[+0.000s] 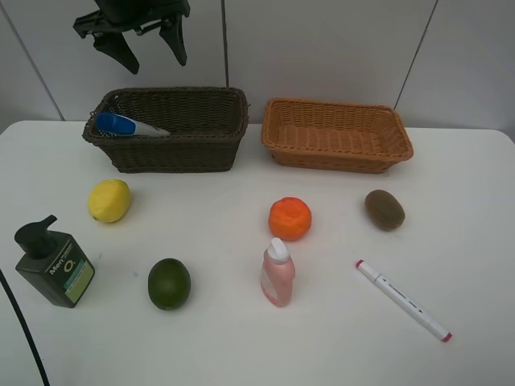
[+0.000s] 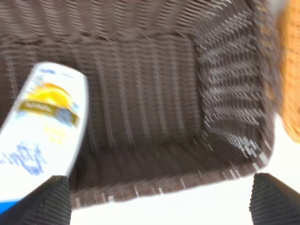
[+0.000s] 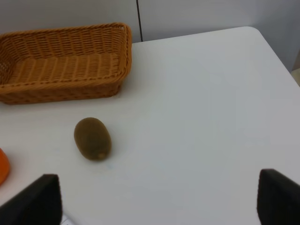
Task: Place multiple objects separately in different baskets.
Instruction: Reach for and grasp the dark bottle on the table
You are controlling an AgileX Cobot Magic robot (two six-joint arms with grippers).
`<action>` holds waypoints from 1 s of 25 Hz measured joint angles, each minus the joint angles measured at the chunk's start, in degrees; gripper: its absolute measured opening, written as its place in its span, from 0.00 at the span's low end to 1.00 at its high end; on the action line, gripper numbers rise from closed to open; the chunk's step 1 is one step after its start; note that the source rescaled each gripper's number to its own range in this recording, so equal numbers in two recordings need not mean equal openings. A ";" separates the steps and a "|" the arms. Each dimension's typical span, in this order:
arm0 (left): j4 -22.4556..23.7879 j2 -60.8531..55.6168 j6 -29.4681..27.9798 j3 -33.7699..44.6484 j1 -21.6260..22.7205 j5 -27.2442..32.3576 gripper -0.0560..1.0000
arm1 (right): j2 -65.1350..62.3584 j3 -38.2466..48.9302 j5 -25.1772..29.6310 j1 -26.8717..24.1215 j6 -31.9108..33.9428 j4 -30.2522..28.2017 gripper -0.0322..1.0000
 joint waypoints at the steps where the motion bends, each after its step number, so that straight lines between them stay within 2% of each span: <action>1: -0.16 -2.00 0.34 2.09 0.00 0.00 1.00 | 0.00 0.00 0.00 0.00 0.00 0.00 0.98; 8: 0.89 -19.54 -0.11 23.10 0.00 -0.04 1.00 | 0.00 0.00 0.00 0.00 0.00 0.00 0.98; 15: 0.97 -42.57 -0.19 47.99 0.00 -0.04 1.00 | 0.00 0.00 0.00 0.00 0.00 0.00 0.98; 19: 2.69 -55.96 2.65 60.57 0.00 -0.04 1.00 | 0.00 0.00 0.00 0.00 0.00 0.00 0.98; 25: 3.55 -65.89 7.83 74.76 0.00 -0.10 1.00 | 0.00 0.00 0.00 0.00 0.00 0.00 0.98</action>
